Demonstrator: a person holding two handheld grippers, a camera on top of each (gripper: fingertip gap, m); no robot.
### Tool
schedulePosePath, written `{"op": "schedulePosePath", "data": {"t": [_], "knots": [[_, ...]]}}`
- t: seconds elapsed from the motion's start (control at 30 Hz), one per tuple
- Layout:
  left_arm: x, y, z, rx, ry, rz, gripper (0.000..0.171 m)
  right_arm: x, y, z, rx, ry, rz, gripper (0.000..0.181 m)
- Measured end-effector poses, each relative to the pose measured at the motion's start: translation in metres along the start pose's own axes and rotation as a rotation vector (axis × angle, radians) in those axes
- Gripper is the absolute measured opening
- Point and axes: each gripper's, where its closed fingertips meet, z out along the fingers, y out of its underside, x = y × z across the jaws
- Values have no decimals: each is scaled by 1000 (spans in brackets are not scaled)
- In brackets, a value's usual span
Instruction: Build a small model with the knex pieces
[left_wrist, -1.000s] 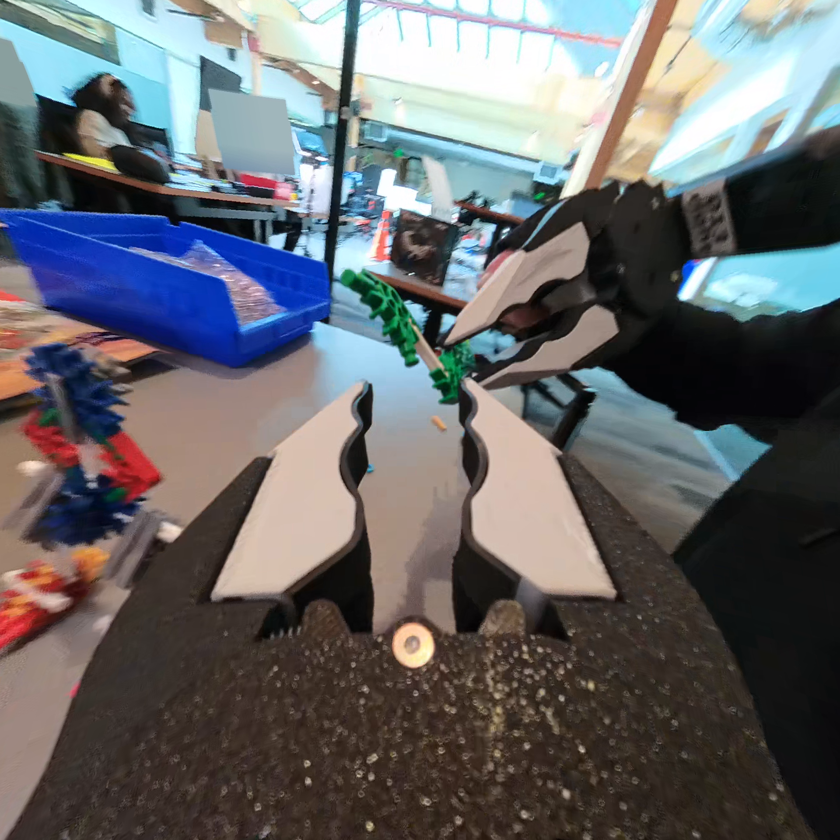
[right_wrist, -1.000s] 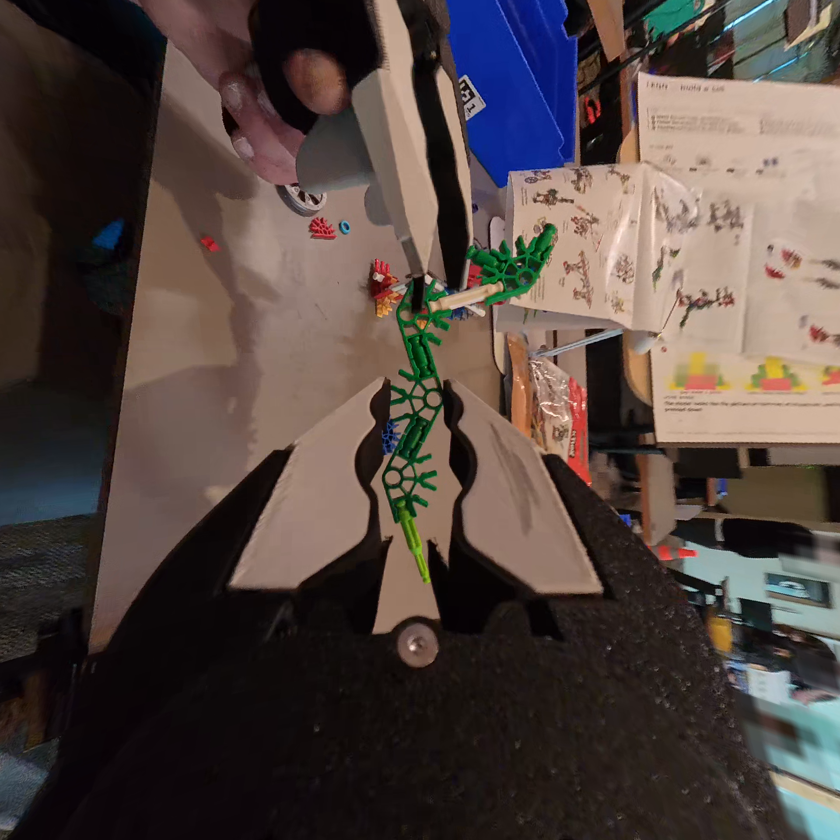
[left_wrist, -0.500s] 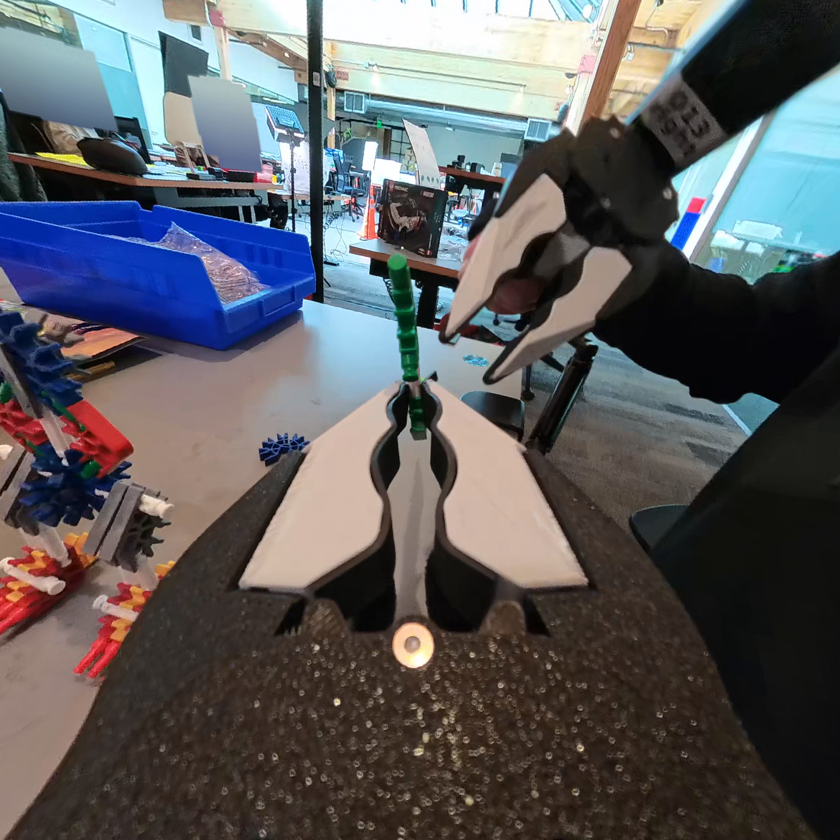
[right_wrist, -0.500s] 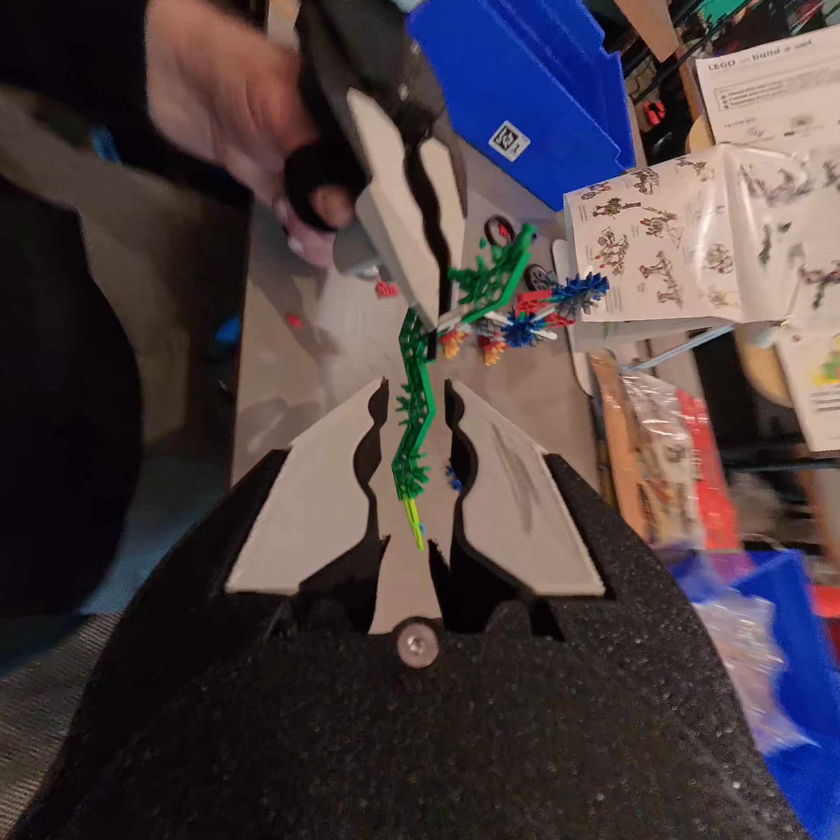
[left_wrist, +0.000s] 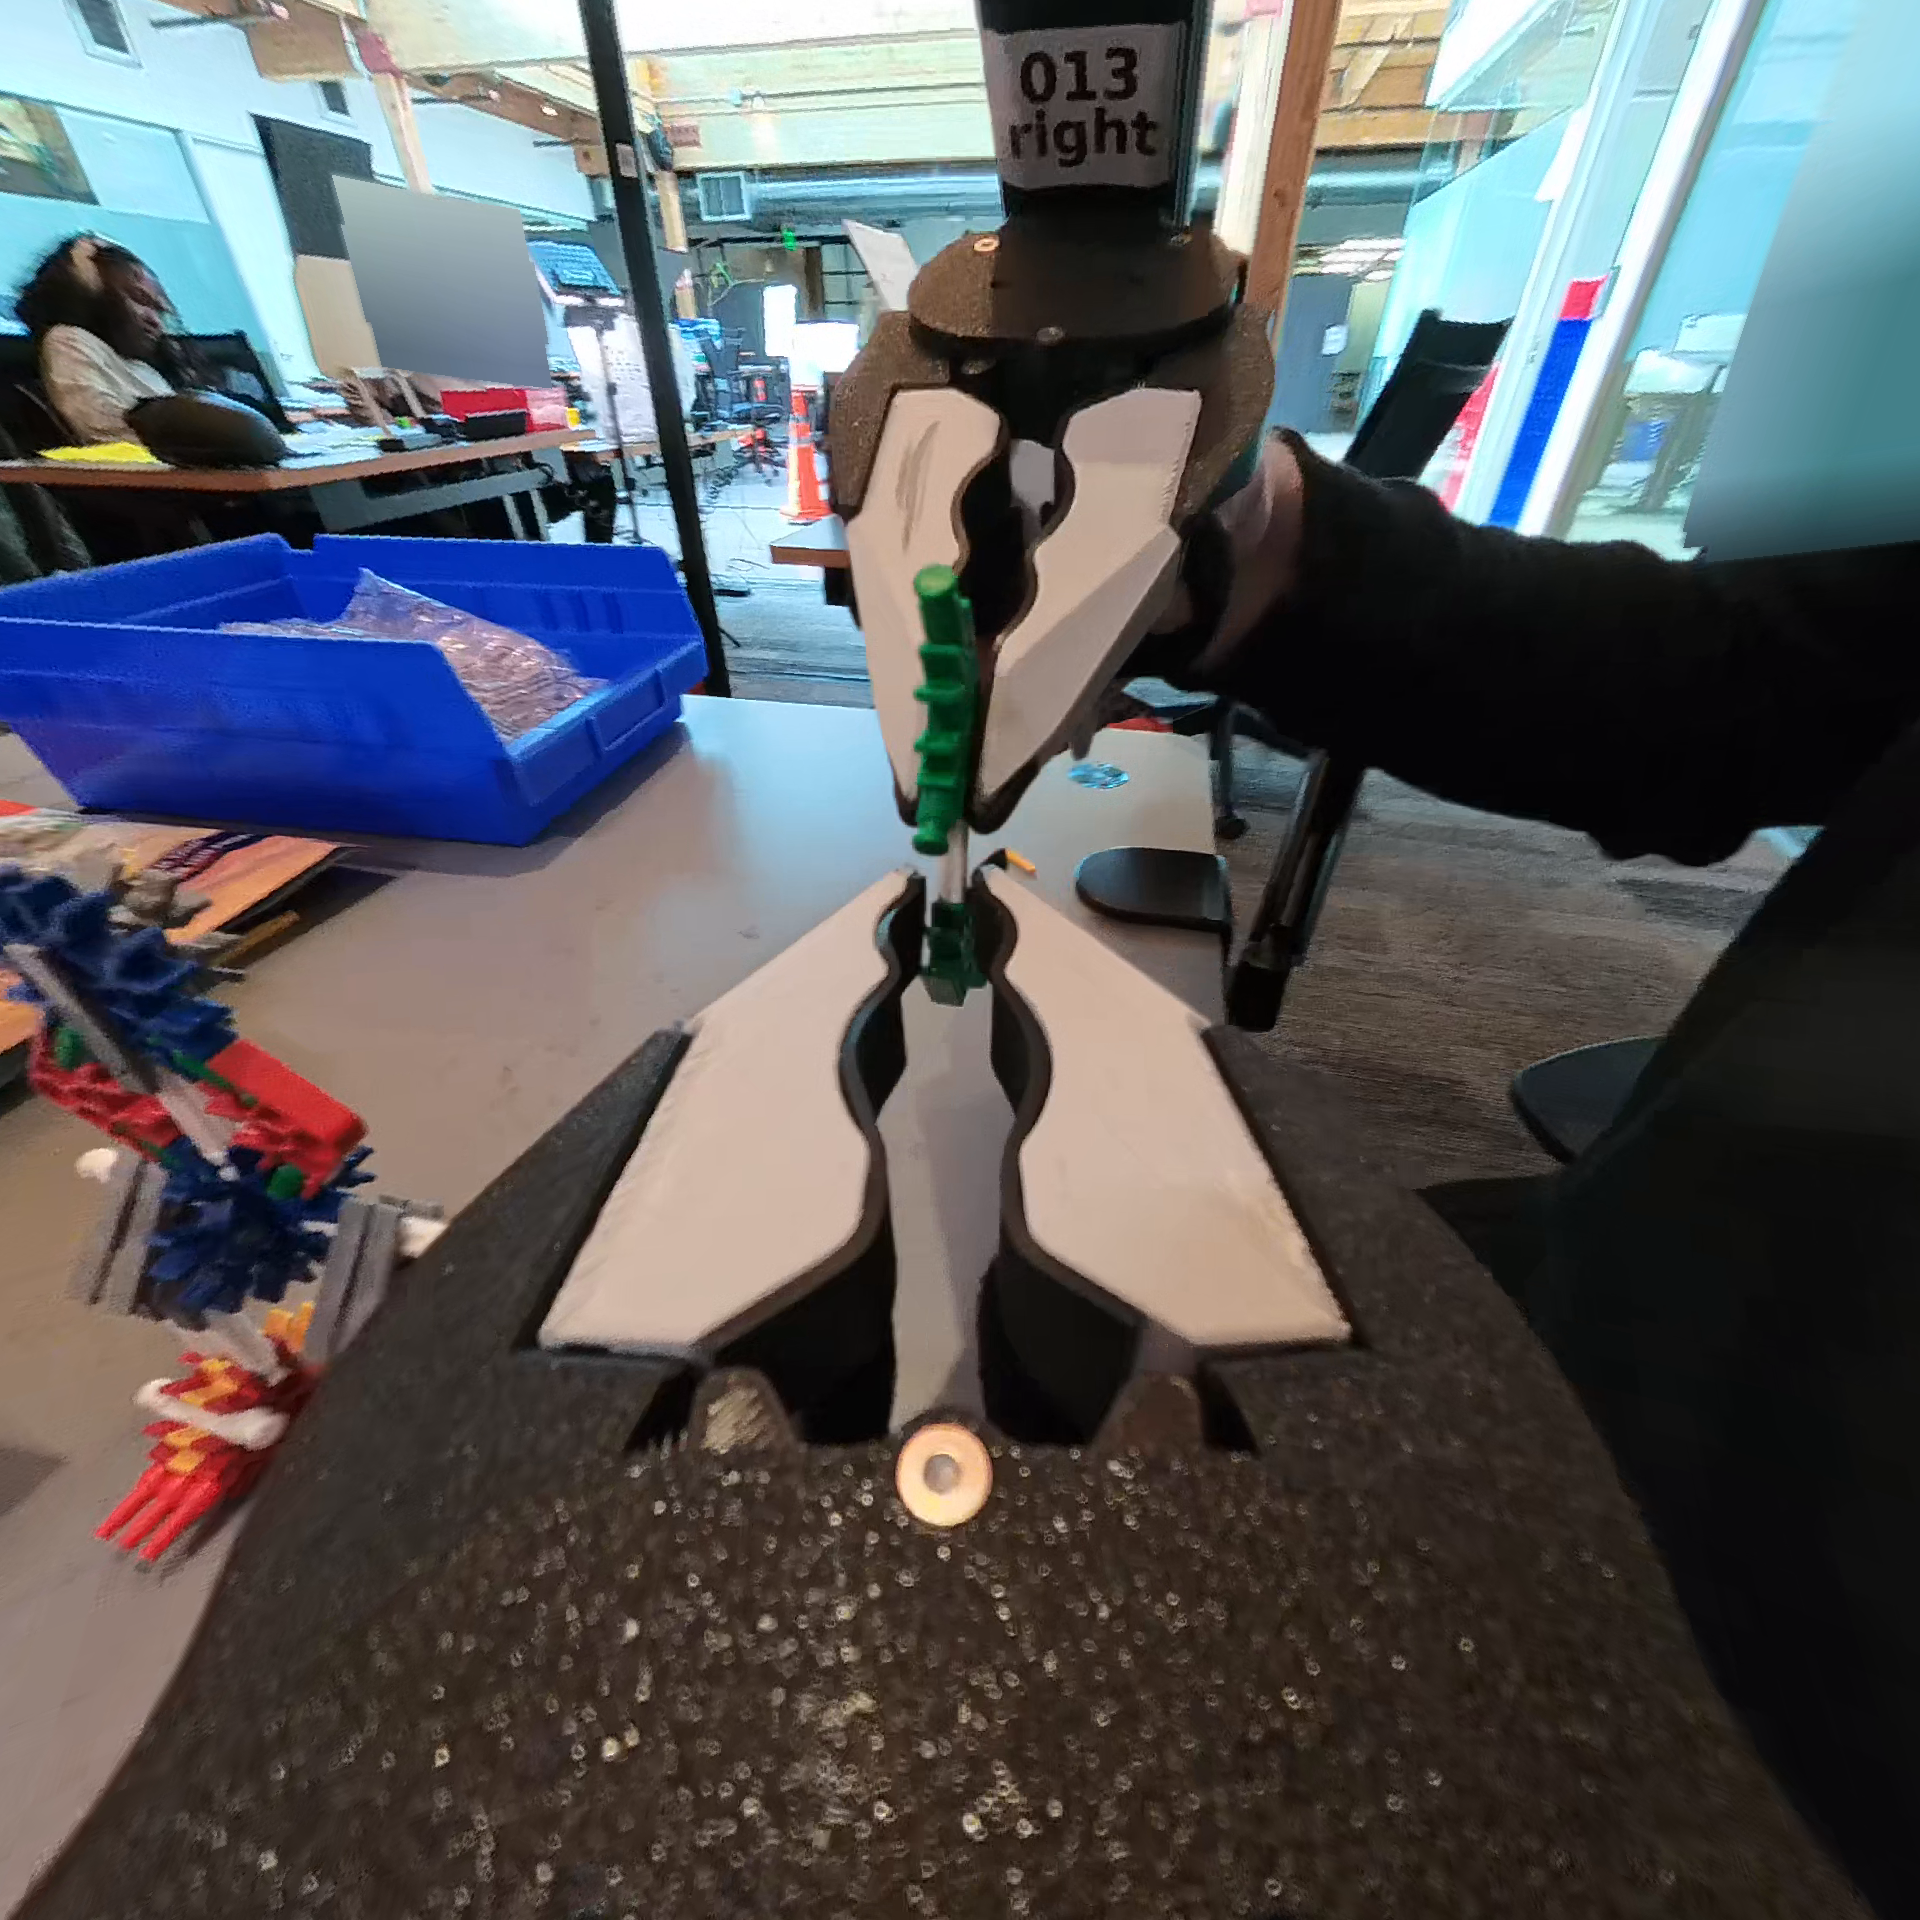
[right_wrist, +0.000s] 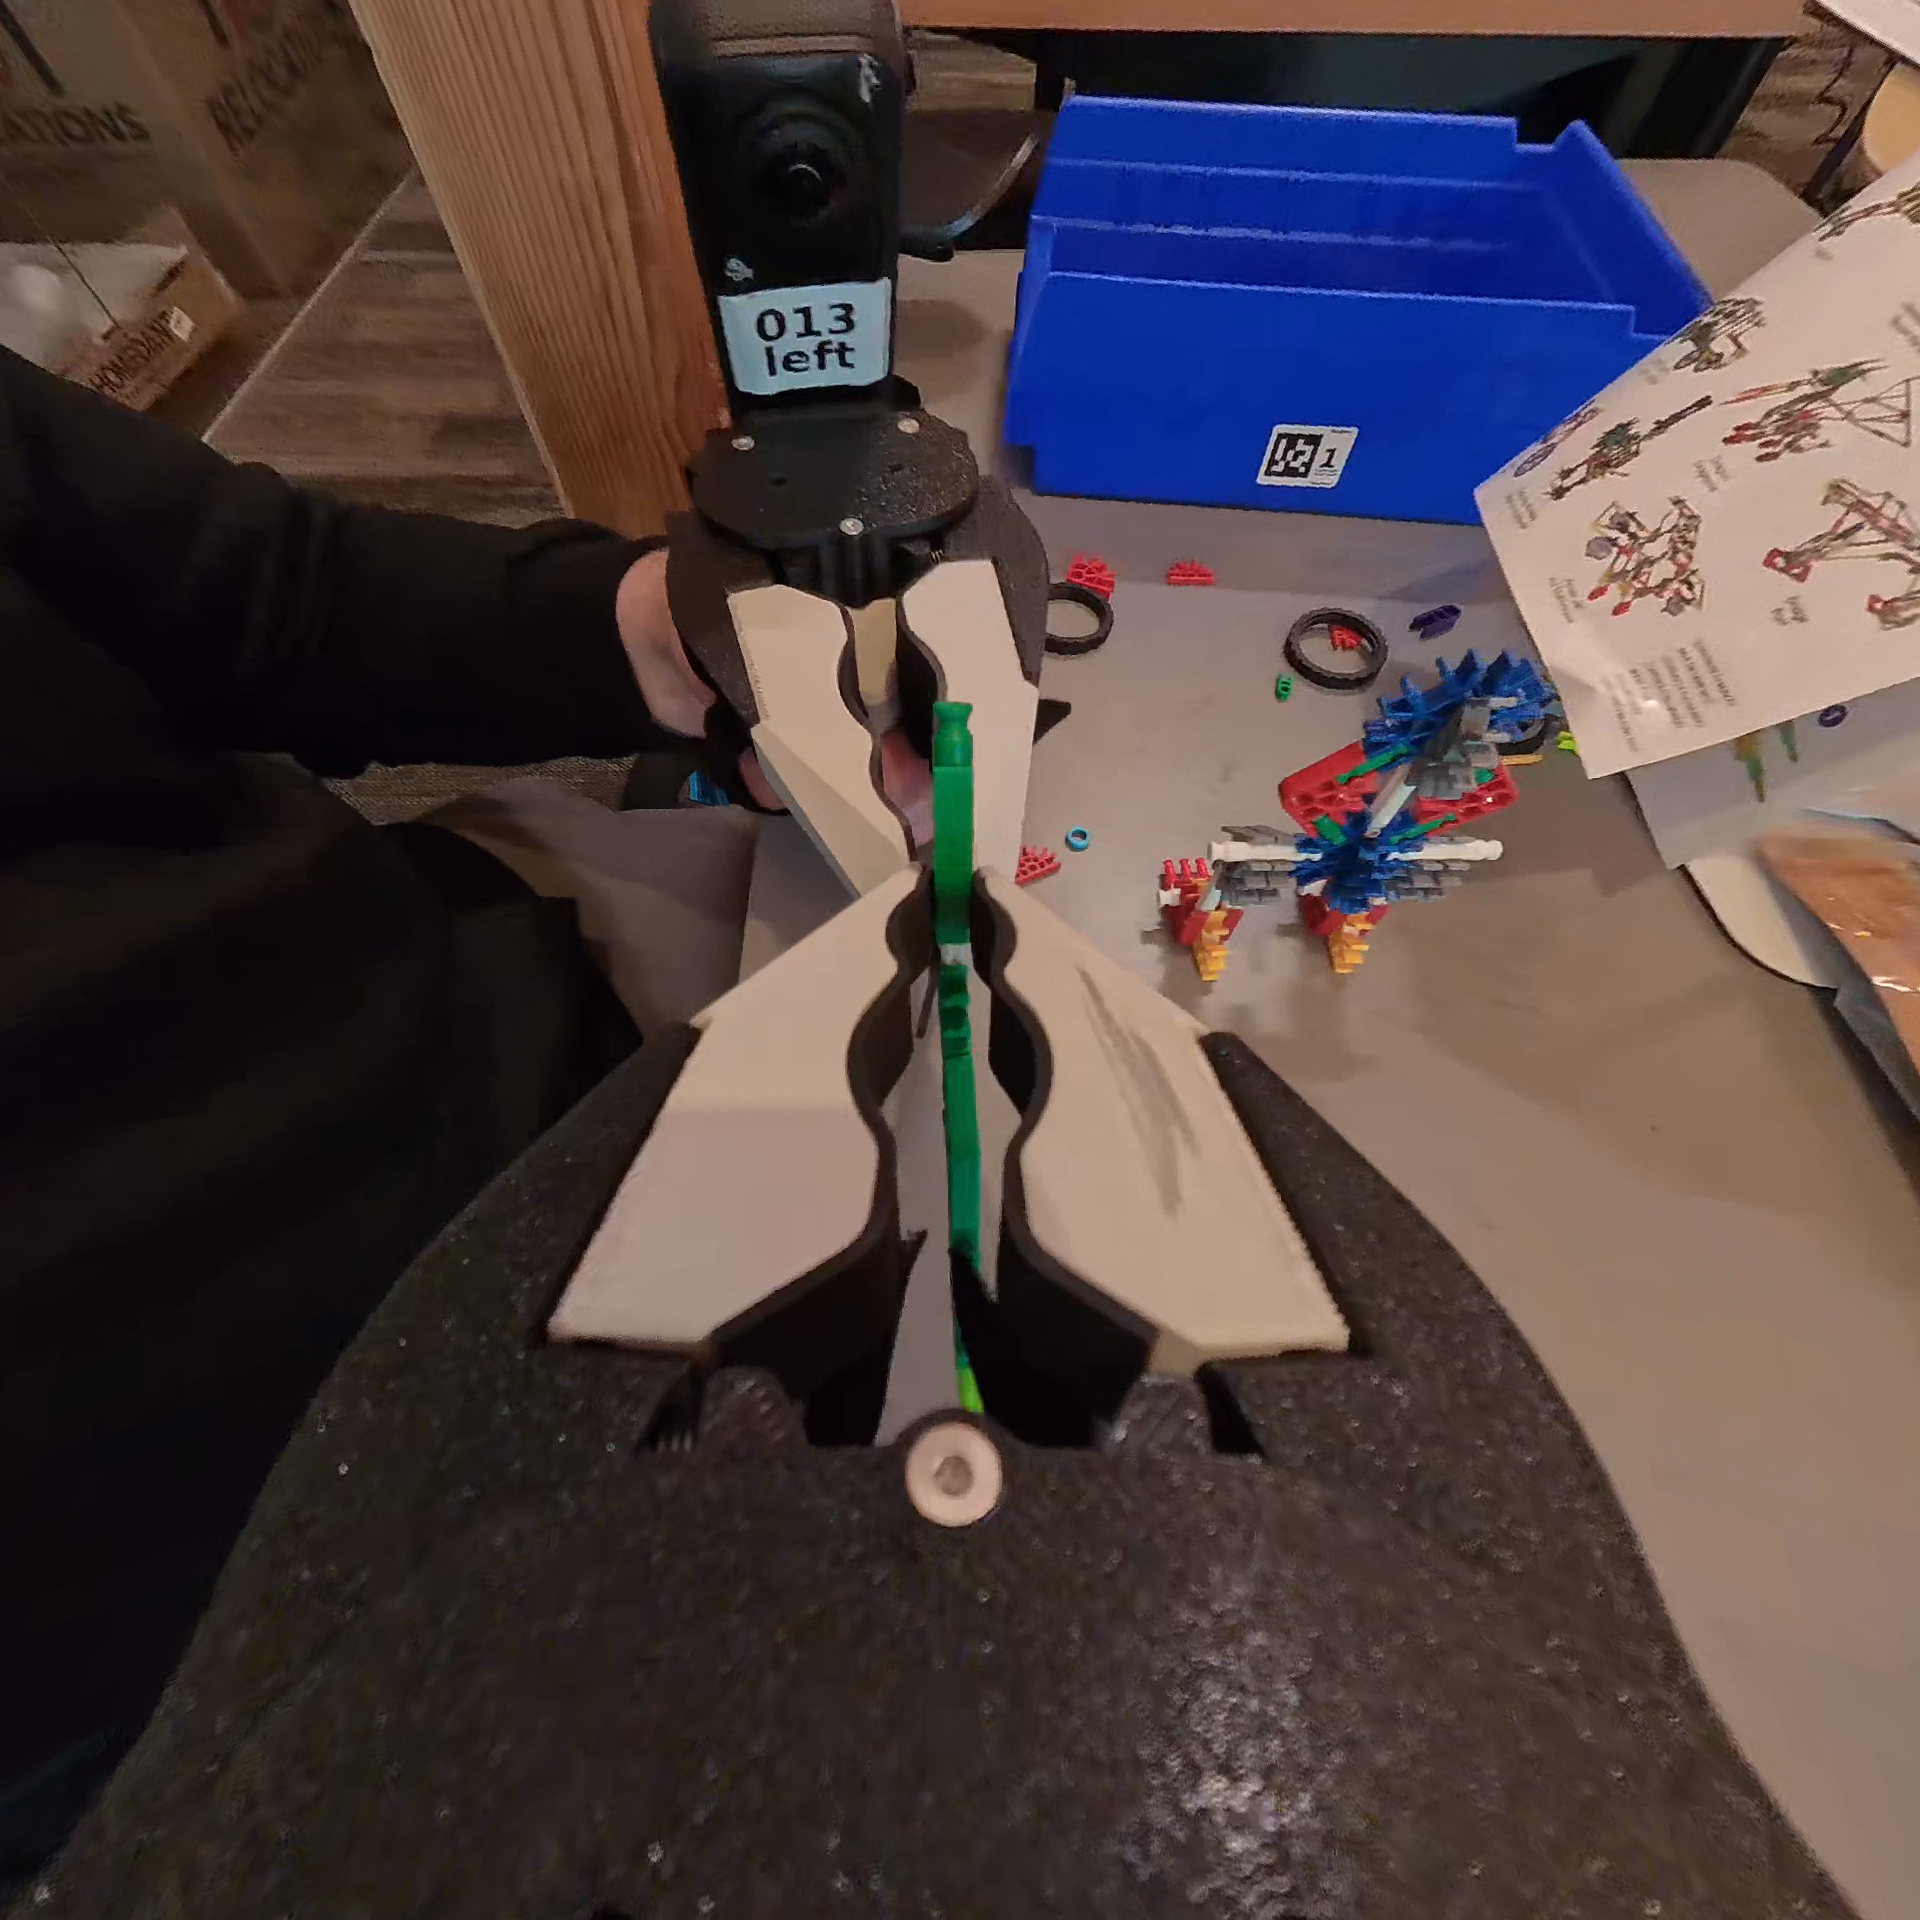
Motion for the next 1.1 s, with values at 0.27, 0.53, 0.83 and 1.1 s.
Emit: {"op": "schedulePosePath", "data": {"t": [0.27,0.53,0.83,1.1], "knots": [[-59,-11,-63,-76,-259,215,34,59,2,-7,-19,118,37,5],[-111,23,-68,-253,-253,145,35,96,28,27,-201,117,31,5],[-124,42,-52,-341,-185,142,23,109,34,49,-247,87,25,6],[-121,55,-42,-402,-111,141,21,113,37,54,-244,66,23,6]]}}
